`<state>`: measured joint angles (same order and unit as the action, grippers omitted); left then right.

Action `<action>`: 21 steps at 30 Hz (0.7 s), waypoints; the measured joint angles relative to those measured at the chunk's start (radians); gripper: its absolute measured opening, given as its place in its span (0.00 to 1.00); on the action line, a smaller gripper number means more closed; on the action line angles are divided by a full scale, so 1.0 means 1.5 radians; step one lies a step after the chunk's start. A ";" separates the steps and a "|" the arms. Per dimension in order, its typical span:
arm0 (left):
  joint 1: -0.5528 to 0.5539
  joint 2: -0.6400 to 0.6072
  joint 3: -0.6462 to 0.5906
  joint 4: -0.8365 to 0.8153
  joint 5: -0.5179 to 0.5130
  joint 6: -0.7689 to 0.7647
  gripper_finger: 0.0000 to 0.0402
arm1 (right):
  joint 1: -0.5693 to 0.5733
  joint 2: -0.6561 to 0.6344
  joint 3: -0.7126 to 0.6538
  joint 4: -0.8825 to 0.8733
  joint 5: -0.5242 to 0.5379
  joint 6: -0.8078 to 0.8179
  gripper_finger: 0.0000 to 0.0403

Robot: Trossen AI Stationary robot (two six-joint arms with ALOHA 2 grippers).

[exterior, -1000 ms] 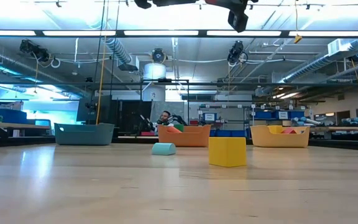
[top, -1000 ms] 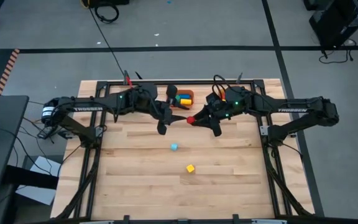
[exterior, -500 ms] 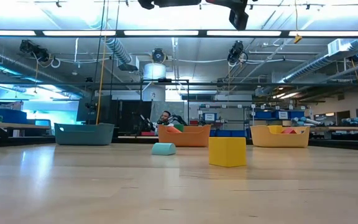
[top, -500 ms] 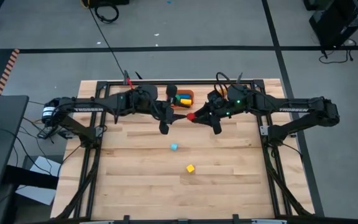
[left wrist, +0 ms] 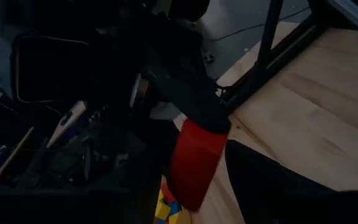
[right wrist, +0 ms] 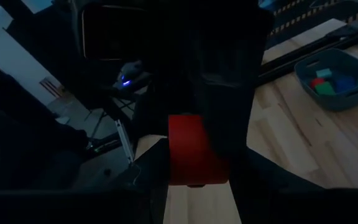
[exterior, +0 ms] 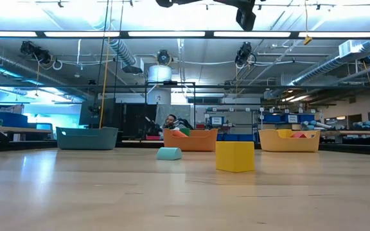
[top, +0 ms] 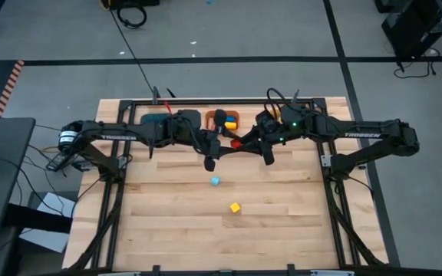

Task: Sort blocks by size
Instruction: Put the red half-circle block into the blue bin

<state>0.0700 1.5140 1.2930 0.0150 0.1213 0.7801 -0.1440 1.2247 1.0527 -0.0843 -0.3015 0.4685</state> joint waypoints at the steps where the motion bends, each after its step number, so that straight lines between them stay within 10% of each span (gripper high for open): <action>1: 0.000 0.000 0.000 0.003 0.001 0.000 0.45 | 0.000 0.000 0.000 0.002 -0.001 0.000 0.37; 21: -0.017 0.000 0.000 0.011 0.003 0.001 0.25 | 0.001 0.000 0.000 -0.002 -0.012 0.019 0.40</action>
<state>0.0443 1.5143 1.2930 0.0319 0.1257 0.7815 -0.1429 1.2251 1.0527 -0.0880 -0.3200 0.4973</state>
